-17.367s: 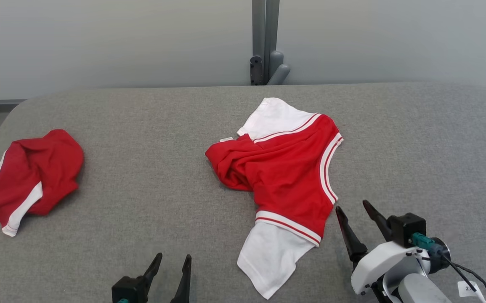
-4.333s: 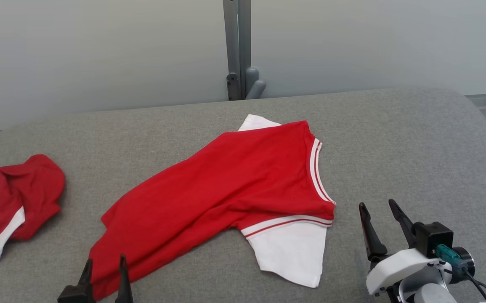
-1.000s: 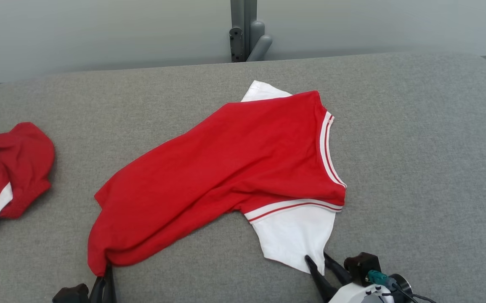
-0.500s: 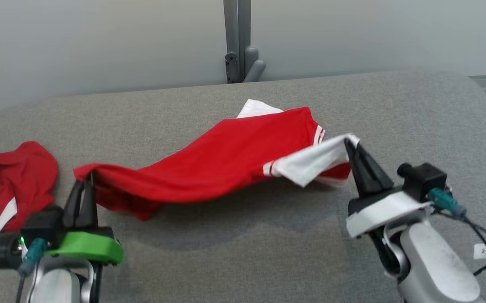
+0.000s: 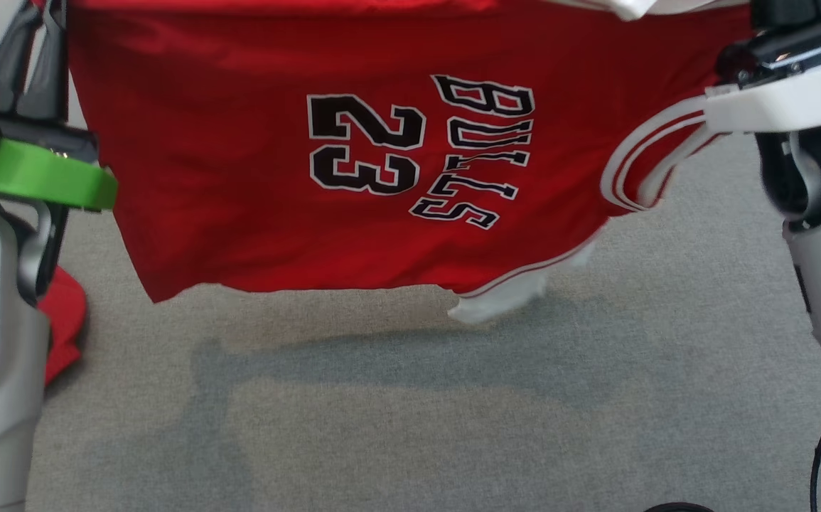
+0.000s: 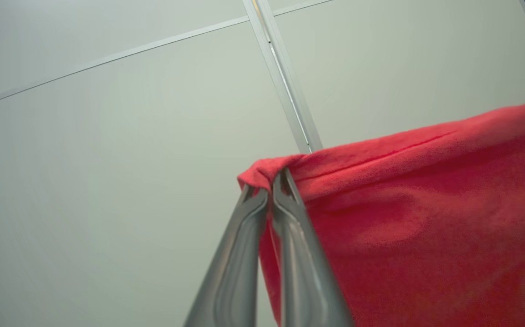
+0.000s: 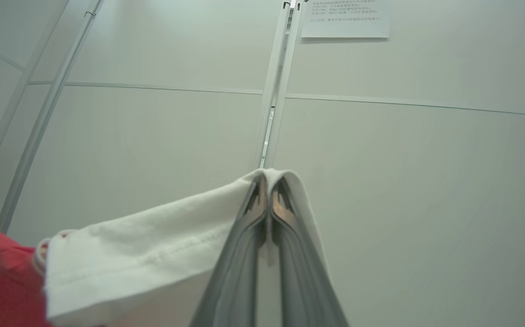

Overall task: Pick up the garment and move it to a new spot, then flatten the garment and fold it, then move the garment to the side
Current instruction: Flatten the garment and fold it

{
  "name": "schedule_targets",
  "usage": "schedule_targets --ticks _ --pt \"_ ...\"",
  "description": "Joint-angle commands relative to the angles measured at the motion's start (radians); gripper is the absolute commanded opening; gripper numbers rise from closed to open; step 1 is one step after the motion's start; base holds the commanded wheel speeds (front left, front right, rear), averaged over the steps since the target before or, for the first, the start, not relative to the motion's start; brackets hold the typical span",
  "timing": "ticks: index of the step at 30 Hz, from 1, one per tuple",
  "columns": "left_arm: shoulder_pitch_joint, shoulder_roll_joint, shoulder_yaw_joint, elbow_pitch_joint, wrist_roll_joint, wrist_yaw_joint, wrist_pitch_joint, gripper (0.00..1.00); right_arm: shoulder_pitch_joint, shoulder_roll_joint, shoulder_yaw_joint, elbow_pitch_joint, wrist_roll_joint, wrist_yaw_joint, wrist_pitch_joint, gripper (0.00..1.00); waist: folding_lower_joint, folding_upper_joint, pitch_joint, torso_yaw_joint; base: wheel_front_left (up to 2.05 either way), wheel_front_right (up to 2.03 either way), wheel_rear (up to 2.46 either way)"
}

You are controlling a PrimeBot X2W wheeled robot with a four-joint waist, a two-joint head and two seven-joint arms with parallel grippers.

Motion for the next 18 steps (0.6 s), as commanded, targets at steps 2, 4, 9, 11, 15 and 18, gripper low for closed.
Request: schedule_targets --ticks 2,4,9,11,15,18 --pt "-0.053 0.016 -0.015 0.015 -0.011 0.002 0.010 0.00 -0.043 -0.010 0.016 0.019 0.003 0.000 0.000 0.00 0.0000 -0.0001 0.016 -0.002 0.00 0.00 0.00" --pt "-0.119 0.030 -0.042 0.037 -0.020 0.002 0.028 0.00 -0.100 -0.031 0.035 0.054 -0.001 0.000 0.000 0.00 0.0000 -0.0001 0.041 -0.002 0.00 0.00 0.00" --pt "-0.259 0.044 -0.116 0.108 -0.025 0.002 0.051 0.00 -0.240 -0.059 0.083 0.185 -0.006 0.000 0.002 0.00 0.0000 -0.0001 0.160 0.002 0.00 0.00 0.00" --pt "-0.310 0.049 -0.143 0.147 -0.001 0.002 0.047 0.00 -0.298 -0.065 0.096 0.242 -0.013 0.000 0.003 0.00 0.0000 -0.0001 0.216 0.005 0.00 0.00 0.00" --pt "-0.445 0.038 -0.171 0.226 0.043 0.008 0.032 0.00 -0.450 -0.074 0.098 0.354 -0.037 -0.001 0.005 0.00 0.0000 -0.0001 0.342 0.009 0.00 0.00 0.00" --pt "-0.564 0.043 -0.179 0.298 0.080 0.024 0.012 0.00 -0.602 -0.084 0.067 0.433 -0.093 -0.001 0.003 0.00 0.0000 -0.0001 0.416 0.005 0.00 0.00 0.00"
